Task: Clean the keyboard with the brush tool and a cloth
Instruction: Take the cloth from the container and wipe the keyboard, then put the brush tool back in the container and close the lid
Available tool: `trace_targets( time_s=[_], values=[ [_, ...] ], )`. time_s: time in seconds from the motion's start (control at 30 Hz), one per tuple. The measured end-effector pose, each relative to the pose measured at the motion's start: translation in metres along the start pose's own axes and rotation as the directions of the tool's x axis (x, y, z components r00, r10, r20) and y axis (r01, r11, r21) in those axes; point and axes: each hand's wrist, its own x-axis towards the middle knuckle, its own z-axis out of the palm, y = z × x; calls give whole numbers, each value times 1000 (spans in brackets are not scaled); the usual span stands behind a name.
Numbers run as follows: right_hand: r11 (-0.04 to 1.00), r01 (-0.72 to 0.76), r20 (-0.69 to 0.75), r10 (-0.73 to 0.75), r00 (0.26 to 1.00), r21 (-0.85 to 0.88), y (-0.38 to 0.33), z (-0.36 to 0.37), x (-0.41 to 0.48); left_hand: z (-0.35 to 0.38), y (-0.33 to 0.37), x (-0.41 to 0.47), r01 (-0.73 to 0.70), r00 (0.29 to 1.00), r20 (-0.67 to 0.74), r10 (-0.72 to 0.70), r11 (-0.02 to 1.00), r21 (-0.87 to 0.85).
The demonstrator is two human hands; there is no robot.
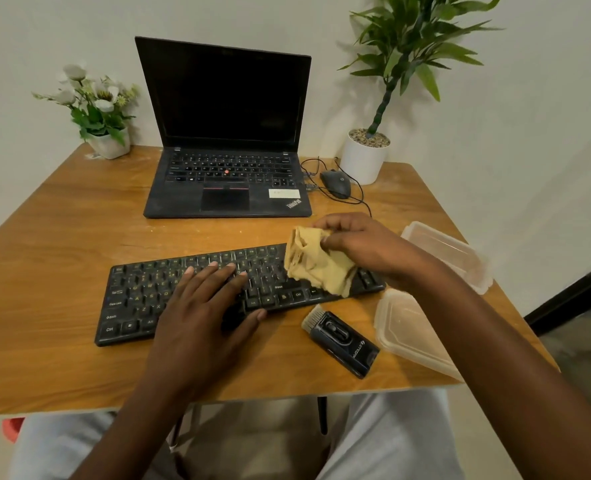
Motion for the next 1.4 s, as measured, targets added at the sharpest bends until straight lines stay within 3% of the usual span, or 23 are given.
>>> trace_targets(
  time_s=[0.13, 0.23, 0.33, 0.43, 0.53, 0.7, 0.83, 1.0, 1.2, 1.4],
  values=[
    [999, -10, 88, 13, 996, -42, 12, -1, -17, -12, 26, -2, 22, 993, -104, -61, 941, -336],
    [996, 56, 143, -44, 989, -76, 16, 3, -28, -20, 49, 6, 73, 987, -66, -145, 781, -620],
    [986, 142, 209, -123, 970, -82, 13, 5, -37, -30, 67, 19, 163, 979, 60, -194, 576, -801],
    [982, 189, 276, -174, 945, -28, 10, 2, -44, -35, 74, 27, 298, 953, 243, -182, 407, -864],
    [983, 169, 246, -181, 952, 70, 14, -2, -51, -35, 73, 27, 358, 931, 357, -72, 366, -859],
    [956, 29, 152, -76, 985, 293, 31, -6, -67, -32, 80, 27, 430, 896, 444, -14, 279, -859],
    [877, -58, 94, 14, 995, 477, 56, -15, -79, -26, 95, 35, 467, 880, 474, -9, 191, -863],
    [847, -88, 67, 62, 996, 525, 78, -35, -99, -18, 124, 59, 508, 855, 519, 22, 172, -844],
    [866, 2, -175, 98, 980, 499, 88, -88, -112, -2, 166, 114, 448, 870, 489, 65, 312, -838],
    [924, 14, -428, 164, 889, 382, 102, -141, -100, 23, 213, 185, 285, 916, 383, 117, 480, -829]
  ],
)
